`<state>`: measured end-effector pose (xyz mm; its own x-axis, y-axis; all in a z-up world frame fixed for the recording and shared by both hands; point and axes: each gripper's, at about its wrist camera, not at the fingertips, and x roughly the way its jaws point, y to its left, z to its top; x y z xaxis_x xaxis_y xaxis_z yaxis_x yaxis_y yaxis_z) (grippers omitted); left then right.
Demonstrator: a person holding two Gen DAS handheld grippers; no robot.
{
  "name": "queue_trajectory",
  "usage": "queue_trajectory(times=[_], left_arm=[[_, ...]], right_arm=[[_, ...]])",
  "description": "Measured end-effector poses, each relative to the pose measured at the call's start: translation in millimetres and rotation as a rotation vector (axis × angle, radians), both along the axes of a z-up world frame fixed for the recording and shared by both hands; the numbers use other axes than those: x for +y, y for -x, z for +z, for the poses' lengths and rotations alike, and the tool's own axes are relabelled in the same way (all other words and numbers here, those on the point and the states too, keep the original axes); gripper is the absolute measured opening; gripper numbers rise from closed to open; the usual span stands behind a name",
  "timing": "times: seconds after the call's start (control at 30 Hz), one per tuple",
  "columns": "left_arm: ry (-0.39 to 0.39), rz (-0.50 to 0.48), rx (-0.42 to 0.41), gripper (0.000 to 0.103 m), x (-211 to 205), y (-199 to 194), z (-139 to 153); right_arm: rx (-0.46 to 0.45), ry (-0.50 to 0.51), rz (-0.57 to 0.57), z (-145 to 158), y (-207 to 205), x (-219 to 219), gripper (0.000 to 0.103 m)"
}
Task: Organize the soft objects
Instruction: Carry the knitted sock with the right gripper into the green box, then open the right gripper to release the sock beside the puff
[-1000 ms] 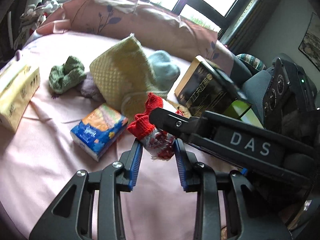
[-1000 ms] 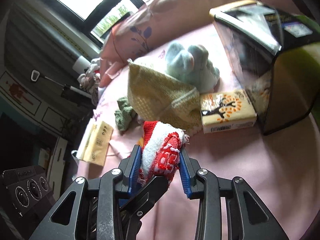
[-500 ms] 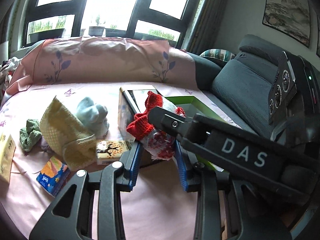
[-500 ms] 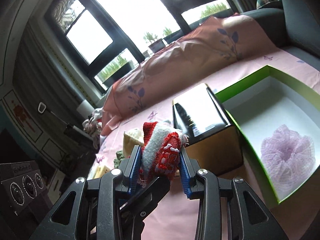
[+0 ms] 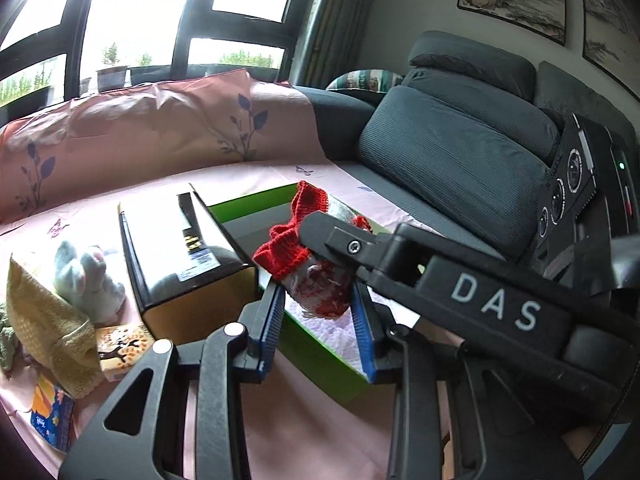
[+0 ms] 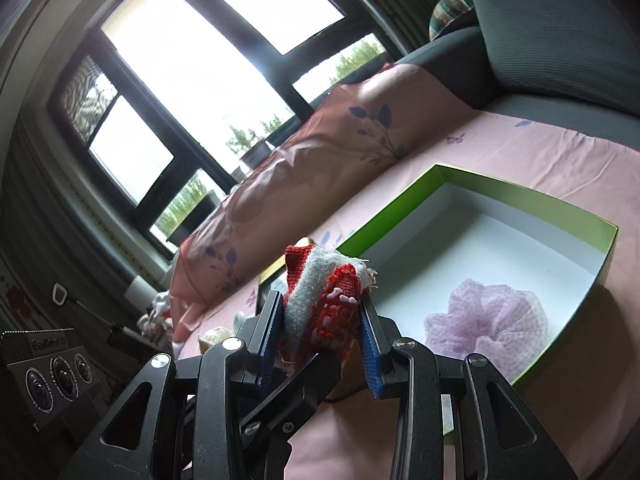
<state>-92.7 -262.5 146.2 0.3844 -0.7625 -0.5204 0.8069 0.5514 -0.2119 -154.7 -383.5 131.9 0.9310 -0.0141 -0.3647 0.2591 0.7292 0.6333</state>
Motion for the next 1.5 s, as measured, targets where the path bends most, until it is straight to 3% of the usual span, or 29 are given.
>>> queue_trajectory(times=[0.2, 0.5, 1.03, 1.3, 1.4, 1.5], left_arm=[[-0.019, -0.100, 0.024, 0.031, -34.0, -0.5, -8.9], [-0.075, -0.178, 0.071, 0.031, -67.5, -4.8, -28.2], [-0.048, -0.187, 0.172, 0.032, -73.3, -9.7, -45.3], [-0.059, -0.152, 0.096, 0.048, -60.5, -3.1, -35.0], [-0.045, -0.146, 0.081, 0.055, -48.2, -2.8, -31.4], [-0.034, -0.128, 0.096, 0.056, -34.4, -6.7, -26.9]], right_arm=[[0.007, -0.057, -0.114, -10.3, 13.9, -26.1, 0.039], [0.097, -0.085, -0.237, -26.4, 19.6, -46.5, 0.039], [0.159, -0.103, -0.299, -33.2, 25.2, -49.3, 0.039], [0.163, -0.088, -0.330, -28.1, 29.0, -46.9, 0.039], [0.159, -0.088, -0.331, -27.9, 29.0, -46.3, 0.050], [0.146, -0.087, -0.341, -26.0, 30.6, -45.1, 0.052]])
